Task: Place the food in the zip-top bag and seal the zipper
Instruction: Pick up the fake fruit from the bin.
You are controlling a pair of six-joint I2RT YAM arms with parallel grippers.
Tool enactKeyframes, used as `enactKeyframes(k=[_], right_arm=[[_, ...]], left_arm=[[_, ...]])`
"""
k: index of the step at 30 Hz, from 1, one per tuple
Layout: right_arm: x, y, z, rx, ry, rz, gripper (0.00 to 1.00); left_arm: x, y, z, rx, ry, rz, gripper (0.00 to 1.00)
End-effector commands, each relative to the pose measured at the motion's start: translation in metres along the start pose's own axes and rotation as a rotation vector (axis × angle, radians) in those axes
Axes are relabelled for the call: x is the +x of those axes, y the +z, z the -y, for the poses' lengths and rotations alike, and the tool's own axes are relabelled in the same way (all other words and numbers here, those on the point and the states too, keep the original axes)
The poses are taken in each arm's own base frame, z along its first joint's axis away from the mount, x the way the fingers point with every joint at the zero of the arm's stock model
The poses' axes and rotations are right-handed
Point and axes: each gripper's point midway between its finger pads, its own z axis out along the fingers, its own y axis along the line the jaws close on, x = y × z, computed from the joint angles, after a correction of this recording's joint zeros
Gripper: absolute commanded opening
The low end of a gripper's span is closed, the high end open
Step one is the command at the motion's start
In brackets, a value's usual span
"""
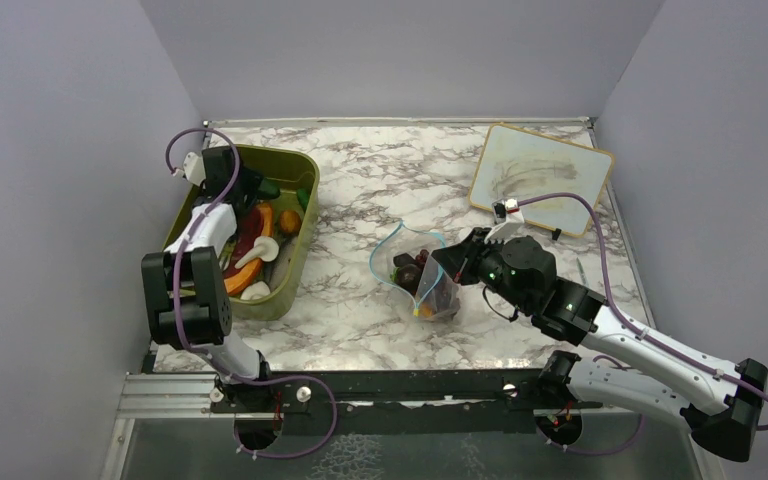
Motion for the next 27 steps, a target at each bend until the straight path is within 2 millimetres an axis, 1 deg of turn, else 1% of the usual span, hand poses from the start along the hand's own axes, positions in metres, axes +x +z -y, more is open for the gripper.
enactKeyframes(k=[1, 8, 11, 14, 18, 22, 24, 27], right_arm=[[-0.008, -0.002, -0.011, -0.038, 0.018, 0.020, 0.01], [-0.004, 0.001, -0.012, -0.043, 0.018, 0.003, 0.01], [-0.001, 0.001, -0.011, -0.036, 0.012, -0.010, 0.01], [-0.002, 0.002, -0.008, -0.019, 0.006, -0.007, 0.01], [-0.003, 0.002, -0.006, -0.002, 0.003, 0.001, 0.01], [-0.005, 0.004, -0.007, 0.002, -0.005, 0.000, 0.01], [-0.007, 0.005, -0.008, 0.007, -0.003, 0.002, 0.01], [-0.006, 0.007, -0.006, 0.018, 0.004, 0.002, 0.01]], left_arm=[[-0.015, -0.026, -0.007, -0.010, 0.037, 0.071, 0.45], [-0.022, -0.063, -0.012, 0.017, 0.099, 0.114, 0.45], [-0.018, -0.075, -0.019, 0.026, 0.139, 0.111, 0.45], [-0.015, -0.090, -0.017, 0.068, 0.178, 0.103, 0.45], [-0.012, -0.112, 0.001, 0.177, 0.264, 0.093, 0.45], [-0.010, -0.138, 0.029, 0.310, 0.345, 0.091, 0.44], [-0.002, -0.150, 0.045, 0.387, 0.389, 0.057, 0.44], [0.016, -0.166, 0.064, 0.500, 0.461, -0.005, 0.44]])
